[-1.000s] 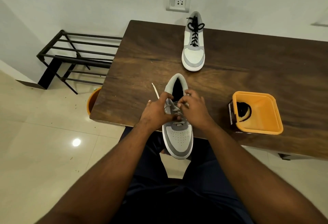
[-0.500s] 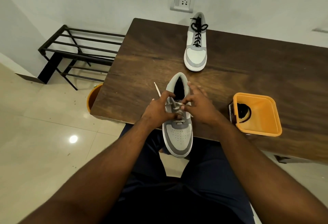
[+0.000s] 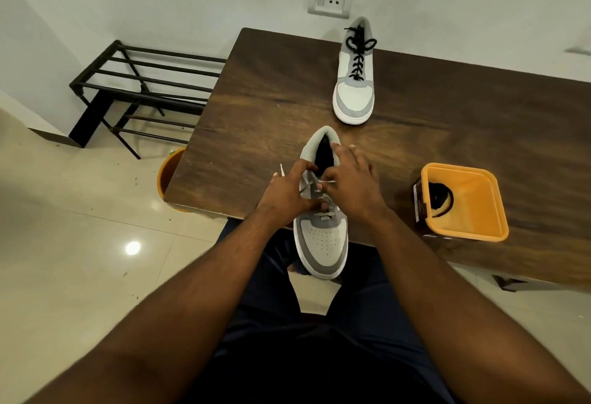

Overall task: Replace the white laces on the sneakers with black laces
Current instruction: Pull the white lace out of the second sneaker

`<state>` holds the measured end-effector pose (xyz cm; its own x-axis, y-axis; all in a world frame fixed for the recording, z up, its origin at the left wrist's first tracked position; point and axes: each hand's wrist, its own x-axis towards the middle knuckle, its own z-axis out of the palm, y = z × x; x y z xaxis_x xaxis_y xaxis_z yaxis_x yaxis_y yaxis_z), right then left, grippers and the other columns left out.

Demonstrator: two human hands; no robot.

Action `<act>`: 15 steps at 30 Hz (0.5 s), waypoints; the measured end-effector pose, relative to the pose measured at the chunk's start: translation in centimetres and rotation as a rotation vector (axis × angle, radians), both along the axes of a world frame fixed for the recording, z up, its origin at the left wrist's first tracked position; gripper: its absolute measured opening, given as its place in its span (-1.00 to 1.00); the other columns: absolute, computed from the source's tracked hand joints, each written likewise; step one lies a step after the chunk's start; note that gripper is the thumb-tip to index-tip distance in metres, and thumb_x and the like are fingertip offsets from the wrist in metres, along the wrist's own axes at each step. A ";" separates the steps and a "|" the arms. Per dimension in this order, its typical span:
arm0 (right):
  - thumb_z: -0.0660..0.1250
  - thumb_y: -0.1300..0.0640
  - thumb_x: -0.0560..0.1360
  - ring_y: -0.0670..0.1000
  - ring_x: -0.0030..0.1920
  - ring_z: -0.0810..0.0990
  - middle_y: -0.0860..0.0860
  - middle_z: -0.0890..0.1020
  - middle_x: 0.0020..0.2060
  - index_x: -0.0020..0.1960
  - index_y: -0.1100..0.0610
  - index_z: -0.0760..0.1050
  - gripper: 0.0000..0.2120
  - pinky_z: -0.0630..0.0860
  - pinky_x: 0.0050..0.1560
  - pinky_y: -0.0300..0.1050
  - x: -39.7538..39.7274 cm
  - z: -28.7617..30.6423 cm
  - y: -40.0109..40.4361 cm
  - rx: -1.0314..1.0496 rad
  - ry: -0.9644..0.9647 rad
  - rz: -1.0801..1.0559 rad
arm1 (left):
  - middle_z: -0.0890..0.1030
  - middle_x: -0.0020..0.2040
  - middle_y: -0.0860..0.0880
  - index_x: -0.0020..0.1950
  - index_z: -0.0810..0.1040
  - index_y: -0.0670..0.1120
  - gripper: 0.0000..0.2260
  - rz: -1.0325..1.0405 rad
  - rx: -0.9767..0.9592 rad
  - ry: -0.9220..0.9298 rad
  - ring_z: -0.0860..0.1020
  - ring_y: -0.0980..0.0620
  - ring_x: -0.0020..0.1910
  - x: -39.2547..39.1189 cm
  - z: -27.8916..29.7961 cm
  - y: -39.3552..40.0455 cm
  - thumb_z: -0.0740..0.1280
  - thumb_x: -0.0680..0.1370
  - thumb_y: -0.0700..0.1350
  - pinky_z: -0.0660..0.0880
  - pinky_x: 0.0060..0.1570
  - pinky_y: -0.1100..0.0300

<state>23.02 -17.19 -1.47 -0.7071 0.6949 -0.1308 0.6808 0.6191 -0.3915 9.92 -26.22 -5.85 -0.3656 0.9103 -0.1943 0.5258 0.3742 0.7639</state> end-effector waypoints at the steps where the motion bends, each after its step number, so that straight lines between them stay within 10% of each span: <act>1: 0.35 0.01 0.52 0.03 0.51 0.13 -0.07 0.21 0.52 -0.04 -0.03 0.65 -0.89 0.13 0.46 0.13 0.5 0.0 0.3 -0.023 0.108 -0.038 | 0.61 0.03 0.02 0.22 0.33 0.22 -0.34 -0.001 -0.005 -0.001 0.55 -0.05 0.06 0.0 0.0 0.0 0.60 0.25 0.16 0.56 0.09 -0.08; 6: 0.43 0.15 0.48 -0.03 0.32 0.44 -0.01 0.45 0.34 -0.01 0.14 0.64 -0.89 0.37 0.24 -0.17 4.4 0.4 1.7 -0.290 0.812 -0.852 | 0.62 -0.10 0.03 0.24 0.35 0.12 -0.36 -0.024 0.003 0.020 0.58 0.06 -0.13 0.0 0.3 0.1 0.60 0.28 0.11 0.39 0.30 -0.20; 11: 0.43 0.04 0.47 0.15 0.54 0.06 0.08 0.10 0.55 0.37 -0.05 0.45 -0.52 0.10 0.49 0.15 2.7 0.0 0.8 0.002 0.312 -0.293 | 0.61 -0.10 0.06 0.24 0.35 0.13 -0.37 -0.006 -0.019 -0.002 0.59 0.03 -0.08 0.3 0.7 -0.1 0.60 0.29 0.10 0.39 0.31 -0.18; 15: 0.32 0.00 0.54 0.15 0.56 -0.16 -0.03 -0.02 0.58 0.11 -0.08 0.60 -0.83 -0.09 0.49 0.18 -0.4 0.1 0.0 -0.005 -0.008 -0.073 | 0.59 -0.05 0.08 0.26 0.34 0.14 -0.36 -0.001 -0.032 -0.006 0.59 -0.01 0.01 0.4 1.2 -0.2 0.59 0.30 0.11 0.42 0.28 -0.16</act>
<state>22.59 -17.17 -1.33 -0.6534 0.7440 -0.1399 0.7272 0.5655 -0.3891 10.35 -26.42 -4.69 -0.3633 0.9039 -0.2258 0.5215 0.3981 0.7547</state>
